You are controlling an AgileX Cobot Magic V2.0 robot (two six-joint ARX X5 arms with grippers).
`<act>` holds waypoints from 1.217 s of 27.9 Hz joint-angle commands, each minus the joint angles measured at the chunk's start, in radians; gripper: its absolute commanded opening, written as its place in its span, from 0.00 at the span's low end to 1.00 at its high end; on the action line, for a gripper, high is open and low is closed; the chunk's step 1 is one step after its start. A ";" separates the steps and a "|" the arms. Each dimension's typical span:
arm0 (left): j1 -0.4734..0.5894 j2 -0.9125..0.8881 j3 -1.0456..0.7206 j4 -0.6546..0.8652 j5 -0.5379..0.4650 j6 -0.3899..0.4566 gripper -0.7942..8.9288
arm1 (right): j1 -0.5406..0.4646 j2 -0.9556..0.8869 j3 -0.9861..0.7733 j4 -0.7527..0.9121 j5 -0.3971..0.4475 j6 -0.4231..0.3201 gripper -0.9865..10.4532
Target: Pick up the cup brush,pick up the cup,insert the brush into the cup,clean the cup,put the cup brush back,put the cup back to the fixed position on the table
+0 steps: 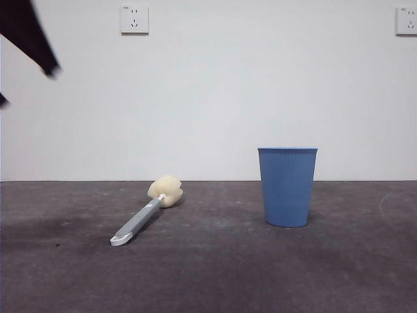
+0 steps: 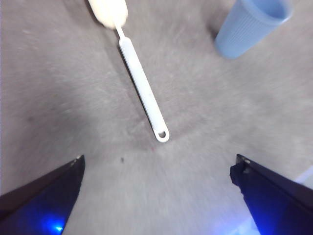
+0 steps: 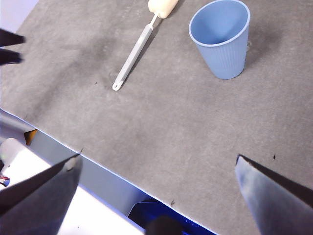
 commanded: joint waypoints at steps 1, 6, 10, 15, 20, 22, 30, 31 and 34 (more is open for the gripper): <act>-0.101 0.110 0.000 0.106 -0.102 -0.077 0.60 | 0.002 0.003 0.003 0.004 0.000 0.006 0.66; -0.204 0.299 0.024 0.235 -0.244 -0.129 0.60 | 0.002 0.008 0.003 0.003 0.000 0.006 0.66; -0.246 0.454 0.086 0.263 -0.298 -0.134 0.60 | 0.002 0.010 0.003 0.004 0.000 0.007 0.66; -0.255 0.608 0.171 0.266 -0.328 -0.156 0.60 | 0.002 0.010 0.003 0.004 0.000 0.007 0.66; -0.259 0.715 0.211 0.298 -0.346 -0.183 0.60 | 0.002 0.010 0.003 0.003 0.000 0.007 0.66; -0.260 0.748 0.211 0.320 -0.372 -0.195 0.59 | 0.002 0.010 0.003 0.004 0.000 0.007 0.66; -0.261 0.801 0.211 0.344 -0.426 -0.238 0.59 | 0.002 0.009 0.003 0.004 -0.001 0.007 0.66; -0.261 0.809 0.211 0.338 -0.425 -0.247 0.59 | 0.002 0.009 0.003 0.004 -0.001 0.007 0.66; -0.266 0.822 0.211 0.325 -0.422 -0.271 0.59 | 0.002 0.009 0.003 0.004 -0.001 0.007 0.66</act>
